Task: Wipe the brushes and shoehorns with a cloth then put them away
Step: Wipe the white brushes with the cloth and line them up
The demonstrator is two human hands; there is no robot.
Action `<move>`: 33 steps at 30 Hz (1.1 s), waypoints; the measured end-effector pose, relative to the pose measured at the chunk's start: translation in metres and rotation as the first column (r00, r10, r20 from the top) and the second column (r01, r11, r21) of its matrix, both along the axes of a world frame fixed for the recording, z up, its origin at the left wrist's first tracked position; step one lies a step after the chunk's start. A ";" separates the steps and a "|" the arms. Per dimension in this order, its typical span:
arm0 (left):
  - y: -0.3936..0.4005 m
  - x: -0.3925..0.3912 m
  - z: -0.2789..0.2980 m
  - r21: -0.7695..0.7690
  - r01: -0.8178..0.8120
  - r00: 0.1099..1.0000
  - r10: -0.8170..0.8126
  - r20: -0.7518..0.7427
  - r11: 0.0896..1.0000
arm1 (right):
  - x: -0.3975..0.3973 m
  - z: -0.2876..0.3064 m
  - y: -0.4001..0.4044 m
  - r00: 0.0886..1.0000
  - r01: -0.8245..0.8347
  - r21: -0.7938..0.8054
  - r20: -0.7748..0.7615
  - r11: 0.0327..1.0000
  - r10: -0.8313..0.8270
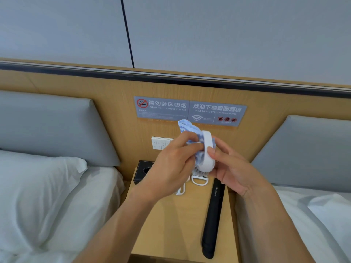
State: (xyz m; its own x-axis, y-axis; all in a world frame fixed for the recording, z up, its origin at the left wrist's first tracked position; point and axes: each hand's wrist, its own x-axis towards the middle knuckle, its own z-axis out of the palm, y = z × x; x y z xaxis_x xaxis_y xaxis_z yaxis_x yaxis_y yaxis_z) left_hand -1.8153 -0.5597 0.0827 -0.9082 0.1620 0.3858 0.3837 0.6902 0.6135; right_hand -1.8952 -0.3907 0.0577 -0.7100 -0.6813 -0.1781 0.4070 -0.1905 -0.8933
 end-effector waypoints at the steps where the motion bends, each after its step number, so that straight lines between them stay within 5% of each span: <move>1: -0.002 0.001 0.002 -0.002 0.050 0.998 -0.050 0.024 0.999 | 0.000 -0.001 0.002 1.000 -0.001 0.005 -0.003 1.000 0.001; 4: -0.010 0.002 0.008 -0.015 0.160 0.986 -0.159 0.049 0.987 | 0.002 -0.003 0.004 1.000 -0.008 -0.005 0.003 1.000 0.008; 10: -0.009 -0.011 0.015 -0.164 0.035 0.999 -0.031 0.029 0.986 | 0.003 0.007 0.000 1.000 -0.001 -0.019 0.011 1.000 0.001; 15: -0.008 -0.010 0.015 -0.184 0.155 0.983 -0.134 0.124 0.971 | 0.006 0.007 0.003 0.995 0.102 0.041 0.009 0.994 -0.102; 24: 0.009 -0.008 -0.004 0.207 -0.135 0.985 0.108 0.136 0.969 | 0.015 0.007 -0.004 0.967 0.251 0.014 0.036 0.968 -0.251; 33: -0.004 -0.008 -0.005 0.430 -0.125 0.978 0.039 0.204 0.894 | 0.023 0.007 -0.008 0.966 0.252 0.033 -0.074 0.967 -0.249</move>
